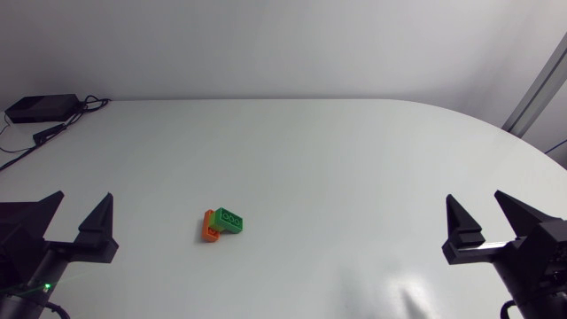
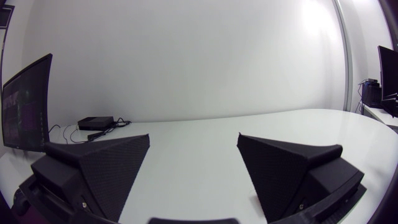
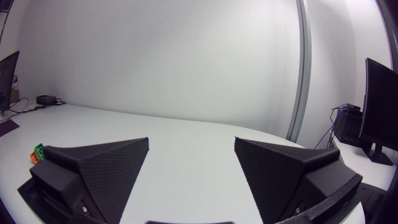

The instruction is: Separate the duplo bricks

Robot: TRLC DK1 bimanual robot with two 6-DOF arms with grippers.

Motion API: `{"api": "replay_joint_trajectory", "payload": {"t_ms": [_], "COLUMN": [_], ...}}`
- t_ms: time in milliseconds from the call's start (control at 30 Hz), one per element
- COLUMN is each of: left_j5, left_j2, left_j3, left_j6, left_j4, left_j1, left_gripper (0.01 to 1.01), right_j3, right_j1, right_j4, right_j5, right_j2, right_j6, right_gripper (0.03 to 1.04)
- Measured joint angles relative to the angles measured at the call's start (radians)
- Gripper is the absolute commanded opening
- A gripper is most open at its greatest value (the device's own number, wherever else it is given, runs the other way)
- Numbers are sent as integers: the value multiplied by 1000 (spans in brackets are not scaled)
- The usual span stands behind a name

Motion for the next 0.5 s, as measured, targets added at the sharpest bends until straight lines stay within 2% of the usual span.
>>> {"api": "replay_joint_trajectory", "payload": {"t_ms": [500], "left_j5": [0], "left_j2": [0], "left_j3": [0], "left_j6": [0], "left_j4": [0], "left_j1": [-10], "left_gripper": [985], "right_j3": [0], "right_j1": [0], "right_j4": [0], "right_j5": [0], "right_j2": [0], "right_j6": [0], "right_gripper": [992]}}
